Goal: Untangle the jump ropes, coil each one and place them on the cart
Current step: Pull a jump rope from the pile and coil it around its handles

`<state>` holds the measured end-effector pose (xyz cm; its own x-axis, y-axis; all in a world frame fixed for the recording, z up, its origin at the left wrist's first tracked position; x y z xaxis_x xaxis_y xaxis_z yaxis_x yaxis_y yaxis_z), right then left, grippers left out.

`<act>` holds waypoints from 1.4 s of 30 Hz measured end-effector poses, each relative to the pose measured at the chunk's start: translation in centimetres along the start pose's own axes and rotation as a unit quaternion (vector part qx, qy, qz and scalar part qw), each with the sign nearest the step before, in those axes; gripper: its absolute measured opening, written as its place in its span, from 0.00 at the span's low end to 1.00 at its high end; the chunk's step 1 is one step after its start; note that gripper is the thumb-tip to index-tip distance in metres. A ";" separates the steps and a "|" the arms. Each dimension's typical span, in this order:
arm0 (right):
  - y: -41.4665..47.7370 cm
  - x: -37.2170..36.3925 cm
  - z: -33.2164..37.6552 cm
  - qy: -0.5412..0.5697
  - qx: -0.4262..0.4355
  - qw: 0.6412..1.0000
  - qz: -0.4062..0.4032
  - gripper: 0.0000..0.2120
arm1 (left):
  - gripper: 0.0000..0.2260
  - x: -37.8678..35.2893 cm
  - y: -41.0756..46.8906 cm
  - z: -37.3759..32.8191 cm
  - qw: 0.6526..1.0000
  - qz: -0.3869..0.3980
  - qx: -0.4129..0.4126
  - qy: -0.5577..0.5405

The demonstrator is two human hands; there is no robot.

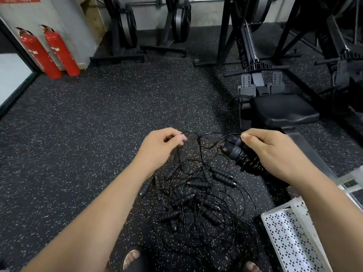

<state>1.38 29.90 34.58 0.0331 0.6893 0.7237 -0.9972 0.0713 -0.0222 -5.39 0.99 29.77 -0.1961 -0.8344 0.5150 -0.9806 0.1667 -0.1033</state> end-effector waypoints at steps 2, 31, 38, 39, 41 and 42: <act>0.0 0.3 -0.1 -0.006 -0.005 1.000 -0.008 0.13 | 0.08 1.2 0.4 0.7 1.000 -0.022 0.021 -0.007; -0.4 0.1 1.0 -0.044 0.017 0.999 0.025 0.14 | 0.13 7.3 2.6 12.5 0.956 -0.090 0.279 0.027; -1.1 -1.1 1.9 -0.061 0.072 0.993 0.067 0.14 | 0.24 3.1 3.0 7.3 0.975 0.020 0.096 0.199; -1.1 -1.2 2.1 -0.063 0.079 0.993 0.069 0.14 | 0.25 2.0 2.7 6.0 0.982 0.042 0.059 0.175; -1.0 -1.3 2.2 -0.069 0.086 0.992 0.068 0.14 | 0.27 0.3 2.0 4.1 0.990 0.079 0.011 0.118; -1.0 -1.4 2.2 -0.071 0.087 0.991 0.067 0.14 | 0.28 -0.3 1.7 3.4 0.991 0.096 0.000 0.089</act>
<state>2.21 27.28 35.10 -0.0980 0.5745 0.8126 -0.9889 -0.1480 -0.0146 -7.02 -0.22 26.53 -0.3755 -0.6814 0.6282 -0.9254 0.3125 -0.2142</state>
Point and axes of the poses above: each hand's wrist, its own y-axis towards the middle knuckle, its own x-axis out of the back of the hand, z = x × y, the point moved 4 cm from there along y, towards the middle knuckle, and after that the axes turned 2 degrees about y, right-handed, at the moved point
